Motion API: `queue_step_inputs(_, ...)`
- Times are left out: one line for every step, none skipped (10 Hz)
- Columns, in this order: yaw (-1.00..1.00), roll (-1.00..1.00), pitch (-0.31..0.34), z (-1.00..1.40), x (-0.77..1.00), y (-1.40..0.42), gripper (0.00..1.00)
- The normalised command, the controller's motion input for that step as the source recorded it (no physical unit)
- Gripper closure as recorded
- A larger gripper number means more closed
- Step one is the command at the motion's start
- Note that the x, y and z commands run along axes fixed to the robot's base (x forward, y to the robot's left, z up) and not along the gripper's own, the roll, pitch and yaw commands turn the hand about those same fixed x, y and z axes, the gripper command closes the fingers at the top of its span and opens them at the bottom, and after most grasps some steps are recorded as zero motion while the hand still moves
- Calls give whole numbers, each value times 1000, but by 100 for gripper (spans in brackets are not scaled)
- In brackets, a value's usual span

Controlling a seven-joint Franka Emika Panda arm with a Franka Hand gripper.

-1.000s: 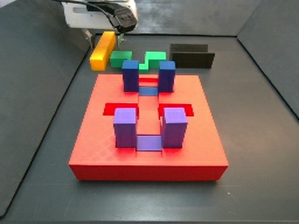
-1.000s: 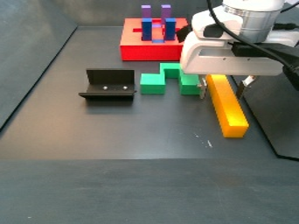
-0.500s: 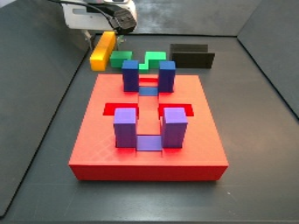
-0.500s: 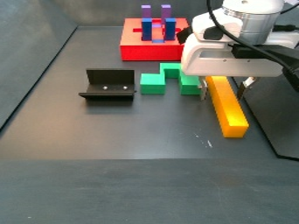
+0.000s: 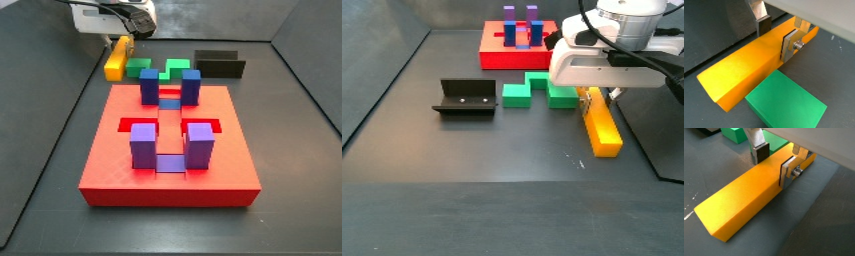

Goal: Pick up the yellow object. Move up. Move to above the board. Insert the yellow object.
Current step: Pick up the yellow object.

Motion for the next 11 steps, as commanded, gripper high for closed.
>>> queue_step_inputs(0, 0, 0, 0, 0, 0, 100)
queue_step_inputs(0, 0, 0, 0, 0, 0, 100)
queue_step_inputs(0, 0, 0, 0, 0, 0, 100)
queue_step_inputs(0, 0, 0, 0, 0, 0, 100)
queue_step_inputs(0, 0, 0, 0, 0, 0, 100)
queue_step_inputs(0, 0, 0, 0, 0, 0, 100)
queue_step_inputs(0, 0, 0, 0, 0, 0, 100)
queue_step_inputs(0, 0, 0, 0, 0, 0, 100)
queue_step_inputs(0, 0, 0, 0, 0, 0, 100)
queue_step_inputs(0, 0, 0, 0, 0, 0, 100)
queue_step_inputs(0, 0, 0, 0, 0, 0, 100)
